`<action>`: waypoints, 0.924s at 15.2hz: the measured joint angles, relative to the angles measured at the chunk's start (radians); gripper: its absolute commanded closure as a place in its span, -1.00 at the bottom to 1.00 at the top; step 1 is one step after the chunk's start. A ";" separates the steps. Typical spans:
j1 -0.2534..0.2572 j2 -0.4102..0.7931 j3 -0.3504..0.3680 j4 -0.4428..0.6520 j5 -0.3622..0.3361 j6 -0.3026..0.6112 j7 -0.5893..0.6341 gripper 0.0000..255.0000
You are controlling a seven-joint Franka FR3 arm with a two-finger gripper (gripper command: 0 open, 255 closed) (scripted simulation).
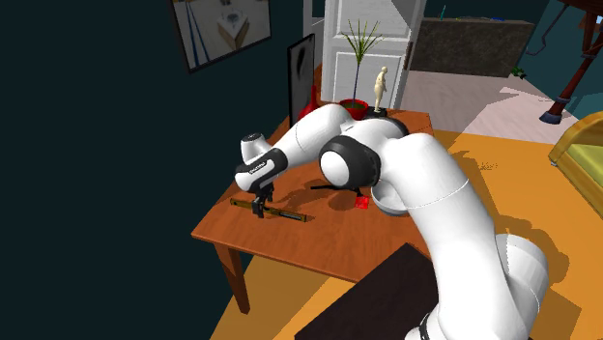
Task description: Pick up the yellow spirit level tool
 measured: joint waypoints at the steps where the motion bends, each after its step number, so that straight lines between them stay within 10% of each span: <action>1: 0.001 0.012 0.000 0.007 0.000 0.004 0.001 -1.00; 2: 0.002 0.013 -0.001 0.004 -0.001 0.008 0.002 1.00; 14: 0.003 0.000 0.002 0.000 0.000 0.003 0.002 1.00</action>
